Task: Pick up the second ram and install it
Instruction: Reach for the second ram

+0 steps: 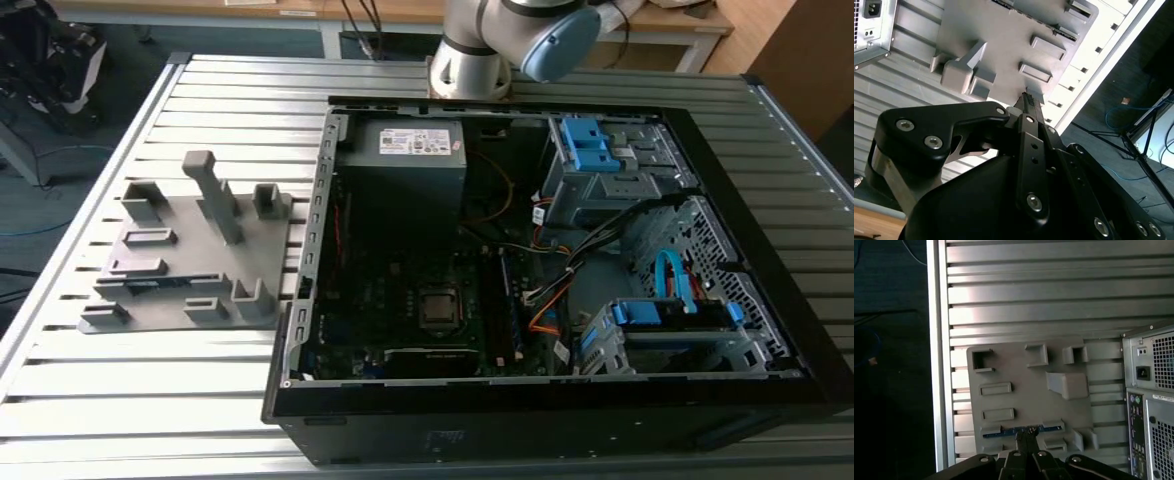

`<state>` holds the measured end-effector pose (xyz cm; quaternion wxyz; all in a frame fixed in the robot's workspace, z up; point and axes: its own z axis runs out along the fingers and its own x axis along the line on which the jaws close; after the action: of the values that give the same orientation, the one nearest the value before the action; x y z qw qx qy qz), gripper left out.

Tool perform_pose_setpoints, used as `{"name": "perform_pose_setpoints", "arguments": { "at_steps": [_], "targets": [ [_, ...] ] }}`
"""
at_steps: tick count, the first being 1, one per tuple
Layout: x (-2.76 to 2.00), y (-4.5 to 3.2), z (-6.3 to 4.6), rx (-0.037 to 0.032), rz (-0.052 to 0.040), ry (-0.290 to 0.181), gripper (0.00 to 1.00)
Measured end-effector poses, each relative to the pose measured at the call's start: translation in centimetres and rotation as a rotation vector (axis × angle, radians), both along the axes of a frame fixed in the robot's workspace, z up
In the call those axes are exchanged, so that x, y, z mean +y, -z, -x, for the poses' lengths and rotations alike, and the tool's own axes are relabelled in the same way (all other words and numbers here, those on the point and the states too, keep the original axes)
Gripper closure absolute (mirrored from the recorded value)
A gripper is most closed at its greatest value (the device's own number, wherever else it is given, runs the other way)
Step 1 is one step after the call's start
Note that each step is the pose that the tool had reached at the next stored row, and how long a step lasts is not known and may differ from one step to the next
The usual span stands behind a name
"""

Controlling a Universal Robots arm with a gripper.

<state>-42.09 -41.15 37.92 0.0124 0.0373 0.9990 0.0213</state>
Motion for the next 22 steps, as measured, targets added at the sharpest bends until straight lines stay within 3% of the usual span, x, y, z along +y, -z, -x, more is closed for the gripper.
{"name": "perform_pose_setpoints", "arguments": {
  "at_steps": [22],
  "targets": [
    [-0.08,3.98,-0.1,0.0052,0.0005,0.0,0.9]
  ]
}}
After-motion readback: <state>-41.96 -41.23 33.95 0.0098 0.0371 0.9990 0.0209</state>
